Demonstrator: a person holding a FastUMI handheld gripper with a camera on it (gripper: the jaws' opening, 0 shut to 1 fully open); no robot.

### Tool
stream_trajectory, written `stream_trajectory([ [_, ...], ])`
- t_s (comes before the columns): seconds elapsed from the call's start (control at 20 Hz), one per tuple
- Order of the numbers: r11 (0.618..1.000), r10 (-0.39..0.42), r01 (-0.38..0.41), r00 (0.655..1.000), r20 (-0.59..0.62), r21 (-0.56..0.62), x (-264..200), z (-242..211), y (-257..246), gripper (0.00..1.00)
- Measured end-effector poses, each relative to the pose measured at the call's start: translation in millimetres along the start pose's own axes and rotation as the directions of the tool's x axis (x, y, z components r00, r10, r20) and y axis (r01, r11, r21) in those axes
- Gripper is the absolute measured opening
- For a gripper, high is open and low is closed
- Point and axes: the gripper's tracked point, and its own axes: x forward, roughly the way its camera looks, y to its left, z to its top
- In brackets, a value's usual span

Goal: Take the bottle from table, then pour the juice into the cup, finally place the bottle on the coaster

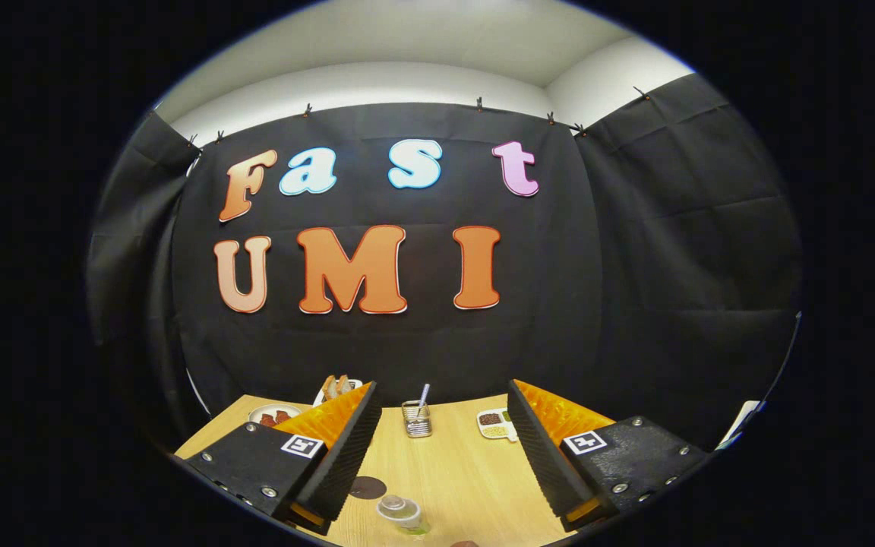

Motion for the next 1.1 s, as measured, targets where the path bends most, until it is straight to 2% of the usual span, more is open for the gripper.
stream_trajectory([
  [0.2,0.997,0.075,-0.075,0.997,-0.021,-0.006,-3.6,-31.0,25.5,0.99],
  [0.6,0.987,0.153,-0.157,0.983,-0.104,-0.028,-4.2,-98.1,57.1,0.99],
  [1.1,0.985,0.147,-0.165,0.955,-0.258,-0.048,1.3,-195.0,56.6,0.99],
])
